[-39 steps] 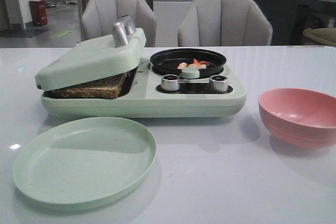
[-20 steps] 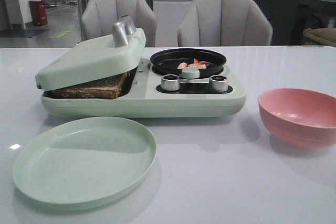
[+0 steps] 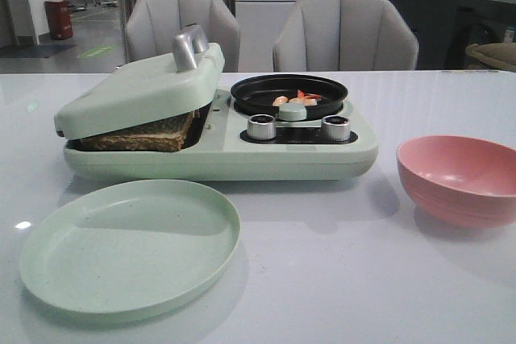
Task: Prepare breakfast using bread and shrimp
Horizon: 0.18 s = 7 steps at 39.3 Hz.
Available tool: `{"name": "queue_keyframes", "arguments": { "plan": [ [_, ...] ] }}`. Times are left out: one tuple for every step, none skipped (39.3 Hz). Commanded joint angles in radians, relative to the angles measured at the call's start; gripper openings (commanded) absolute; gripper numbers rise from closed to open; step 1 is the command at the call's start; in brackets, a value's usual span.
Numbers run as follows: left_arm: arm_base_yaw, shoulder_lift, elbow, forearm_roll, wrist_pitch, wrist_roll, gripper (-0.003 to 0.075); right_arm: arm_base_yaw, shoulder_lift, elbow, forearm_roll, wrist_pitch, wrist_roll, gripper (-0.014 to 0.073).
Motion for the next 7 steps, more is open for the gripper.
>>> {"name": "queue_keyframes", "arguments": {
  "plan": [
    [0.000, -0.015, 0.021, -0.008, -0.081, -0.007, 0.0114, -0.008, -0.022, -0.016, 0.008, -0.091, 0.000, 0.0143],
    [0.000, -0.015, 0.021, -0.008, -0.081, -0.007, 0.0114, -0.008, -0.022, -0.016, 0.008, -0.091, 0.000, 0.0143],
    [0.000, -0.015, 0.021, -0.008, -0.081, -0.007, 0.0114, -0.008, -0.022, -0.016, 0.008, -0.091, 0.000, 0.0143],
    [0.000, -0.015, 0.021, -0.008, -0.081, -0.007, 0.0114, -0.008, -0.022, -0.016, 0.008, -0.091, 0.000, 0.0143],
    [0.000, -0.015, 0.021, -0.008, -0.081, -0.007, 0.0114, -0.008, -0.022, -0.016, 0.008, -0.091, 0.000, 0.0143],
    [0.000, -0.015, 0.021, -0.008, -0.081, -0.007, 0.0114, -0.008, -0.022, -0.016, 0.008, -0.091, 0.000, 0.0143],
    [0.000, -0.015, 0.021, -0.008, -0.081, -0.007, 0.0114, -0.008, -0.022, -0.016, 0.008, -0.091, 0.000, 0.0143]
  ]
}}
